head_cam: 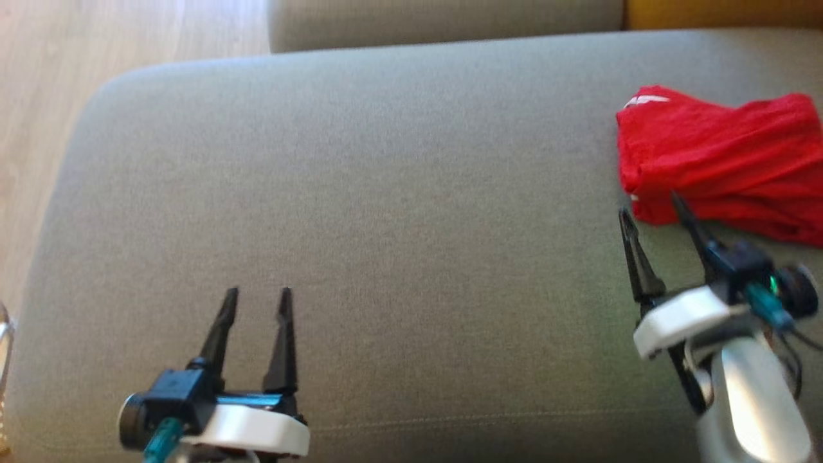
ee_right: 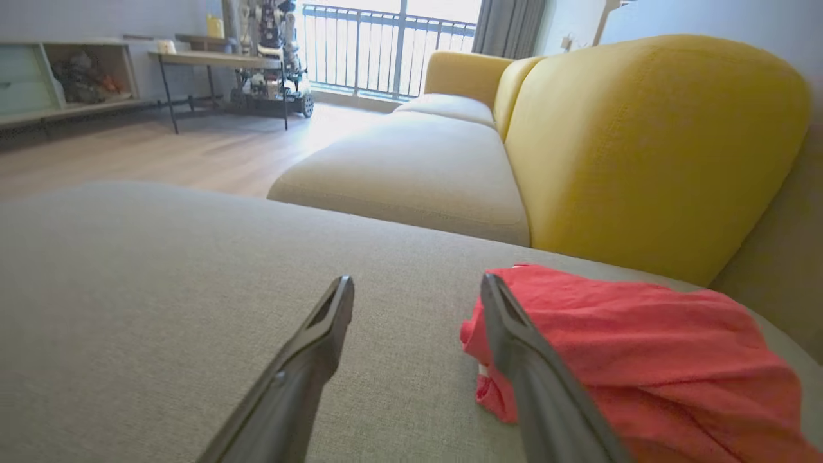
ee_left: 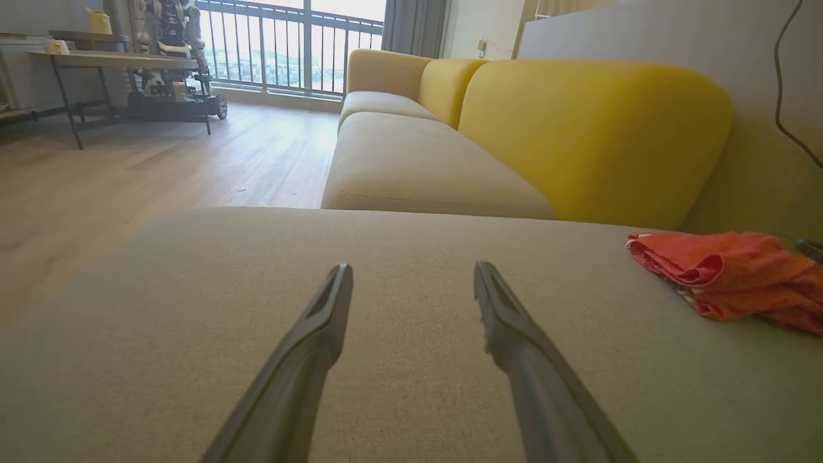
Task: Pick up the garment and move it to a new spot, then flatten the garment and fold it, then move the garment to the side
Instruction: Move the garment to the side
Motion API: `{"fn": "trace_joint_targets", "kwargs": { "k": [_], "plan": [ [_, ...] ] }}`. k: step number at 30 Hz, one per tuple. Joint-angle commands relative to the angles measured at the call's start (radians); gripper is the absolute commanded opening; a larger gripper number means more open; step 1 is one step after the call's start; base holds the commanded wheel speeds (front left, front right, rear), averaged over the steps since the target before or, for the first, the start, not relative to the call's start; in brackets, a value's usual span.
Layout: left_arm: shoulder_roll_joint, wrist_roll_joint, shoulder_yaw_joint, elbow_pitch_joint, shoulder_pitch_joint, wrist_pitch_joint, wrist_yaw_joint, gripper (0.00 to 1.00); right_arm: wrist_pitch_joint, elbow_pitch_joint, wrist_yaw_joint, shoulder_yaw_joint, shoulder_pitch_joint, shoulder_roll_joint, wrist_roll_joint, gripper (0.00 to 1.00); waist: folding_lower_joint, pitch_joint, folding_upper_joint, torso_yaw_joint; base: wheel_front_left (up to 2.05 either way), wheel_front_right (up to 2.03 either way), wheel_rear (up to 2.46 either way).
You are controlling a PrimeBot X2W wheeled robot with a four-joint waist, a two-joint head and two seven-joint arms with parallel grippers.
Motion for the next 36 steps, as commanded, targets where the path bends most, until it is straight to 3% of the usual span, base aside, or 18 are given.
{"fn": "trace_joint_targets", "kwargs": {
  "k": [1, 7, 12, 18, 36],
  "plan": [
    [-0.005, -0.011, 0.045, -0.043, -0.015, -0.012, 0.014, 1.0, -0.021, -0.046, 0.0, 0.022, 0.009, 0.005, 0.043, 1.0, 0.0001, -0.031, 0.0, -0.005, 0.0, 0.0, 0.0],
    [-0.005, -0.001, 0.078, -0.056, 0.044, -0.012, 0.042, 1.0, -0.03, -0.24, 0.0, 0.138, 0.171, 0.006, 0.284, 1.0, 0.0001, -0.076, 0.0, -0.019, 0.0, 0.0, 0.0],
    [-0.005, 0.021, 0.097, -0.069, 0.067, -0.012, 0.06, 1.0, -0.03, -0.316, 0.0, 0.132, 0.248, 0.006, 0.234, 1.0, 0.0001, -0.093, 0.0, -0.019, 0.0, 0.0, 0.0],
    [-0.005, 0.028, 0.106, -0.069, 0.076, -0.012, 0.064, 1.0, -0.03, -0.273, 0.0, 0.105, 0.294, 0.006, 0.196, 1.0, 0.0001, -0.116, 0.0, -0.007, 0.0, 0.0, 0.0],
    [-0.005, 0.052, 0.126, -0.033, 0.093, -0.012, 0.039, 1.0, -0.03, -0.253, 0.0, 0.104, 0.322, 0.006, 0.222, 1.0, 0.0001, -0.145, 0.0, -0.001, 0.0, 0.0, 0.0]
  ]
}}
